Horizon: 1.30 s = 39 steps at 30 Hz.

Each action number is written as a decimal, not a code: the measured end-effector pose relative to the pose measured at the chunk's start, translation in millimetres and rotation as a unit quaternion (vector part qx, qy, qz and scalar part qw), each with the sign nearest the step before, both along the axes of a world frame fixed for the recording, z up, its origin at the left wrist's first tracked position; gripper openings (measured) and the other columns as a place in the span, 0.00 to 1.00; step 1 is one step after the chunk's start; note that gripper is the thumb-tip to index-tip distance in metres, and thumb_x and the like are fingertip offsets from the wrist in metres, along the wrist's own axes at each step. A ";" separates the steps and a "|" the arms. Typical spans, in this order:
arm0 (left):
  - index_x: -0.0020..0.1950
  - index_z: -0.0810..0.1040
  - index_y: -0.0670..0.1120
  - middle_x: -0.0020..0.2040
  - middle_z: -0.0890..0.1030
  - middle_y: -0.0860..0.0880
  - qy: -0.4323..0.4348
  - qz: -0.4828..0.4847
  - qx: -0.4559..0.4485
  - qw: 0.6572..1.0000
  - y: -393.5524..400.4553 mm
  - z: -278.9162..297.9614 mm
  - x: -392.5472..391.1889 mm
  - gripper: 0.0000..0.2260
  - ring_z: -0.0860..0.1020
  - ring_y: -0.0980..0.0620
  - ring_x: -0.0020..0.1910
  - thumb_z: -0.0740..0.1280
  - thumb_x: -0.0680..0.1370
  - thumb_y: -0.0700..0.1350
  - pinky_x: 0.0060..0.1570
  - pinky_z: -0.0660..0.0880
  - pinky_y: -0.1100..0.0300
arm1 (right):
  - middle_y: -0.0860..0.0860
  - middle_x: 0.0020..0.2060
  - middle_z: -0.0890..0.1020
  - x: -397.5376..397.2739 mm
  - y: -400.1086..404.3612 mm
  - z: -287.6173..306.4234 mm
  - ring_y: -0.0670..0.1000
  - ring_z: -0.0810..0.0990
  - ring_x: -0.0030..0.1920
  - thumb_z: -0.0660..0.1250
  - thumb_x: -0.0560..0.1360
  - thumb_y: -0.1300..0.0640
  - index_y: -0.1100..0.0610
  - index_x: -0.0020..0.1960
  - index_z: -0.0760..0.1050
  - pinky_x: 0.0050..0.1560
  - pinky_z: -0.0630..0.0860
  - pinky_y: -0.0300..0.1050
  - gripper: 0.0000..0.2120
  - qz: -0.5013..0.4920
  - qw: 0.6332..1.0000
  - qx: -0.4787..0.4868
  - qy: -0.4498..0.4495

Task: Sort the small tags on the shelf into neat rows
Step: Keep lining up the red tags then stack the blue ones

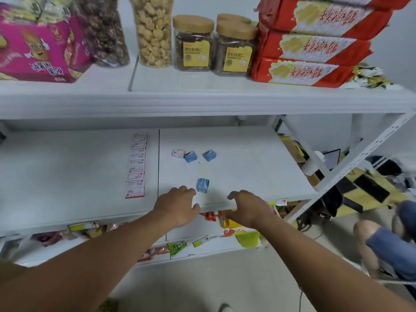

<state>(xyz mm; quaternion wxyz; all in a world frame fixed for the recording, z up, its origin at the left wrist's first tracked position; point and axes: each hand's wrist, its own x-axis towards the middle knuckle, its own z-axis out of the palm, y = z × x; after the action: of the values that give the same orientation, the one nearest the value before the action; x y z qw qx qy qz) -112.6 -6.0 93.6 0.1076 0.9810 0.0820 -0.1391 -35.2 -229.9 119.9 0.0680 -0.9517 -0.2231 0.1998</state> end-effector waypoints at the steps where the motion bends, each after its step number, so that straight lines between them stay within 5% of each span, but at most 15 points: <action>1: 0.80 0.68 0.54 0.74 0.74 0.51 -0.006 0.000 0.004 1.000 -2.8 4.1 1.0 0.25 0.72 0.46 0.72 0.58 0.84 0.61 0.63 0.76 0.48 | 0.50 0.68 0.76 1.5 -2.3 3.1 0.54 0.77 0.67 0.70 0.77 0.40 0.46 0.76 0.70 0.63 0.77 0.52 0.30 0.002 1.000 0.003 -0.007; 26: 0.80 0.68 0.54 0.70 0.76 0.50 0.012 0.144 0.057 0.988 -99.3 1.8 43.5 0.27 0.77 0.47 0.66 0.60 0.83 0.62 0.61 0.78 0.46 | 0.51 0.70 0.74 96.0 -63.7 -26.2 0.55 0.75 0.68 0.69 0.79 0.45 0.46 0.79 0.67 0.65 0.75 0.51 0.30 0.148 0.986 0.055 0.052; 39: 0.73 0.71 0.49 0.63 0.78 0.48 0.007 0.155 0.059 0.986 -64.7 -36.1 84.2 0.25 0.79 0.47 0.59 0.60 0.82 0.63 0.57 0.80 0.46 | 0.48 0.70 0.74 124.6 -34.8 -43.1 0.53 0.75 0.68 0.67 0.79 0.47 0.45 0.78 0.68 0.64 0.76 0.49 0.28 0.137 0.988 0.045 0.057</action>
<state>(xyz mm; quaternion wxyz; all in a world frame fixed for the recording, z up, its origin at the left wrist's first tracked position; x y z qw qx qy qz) -28.4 -70.7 57.5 0.0693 0.9601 0.2416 -0.1228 89.4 -264.6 76.7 0.0955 -0.8952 -0.3560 0.2504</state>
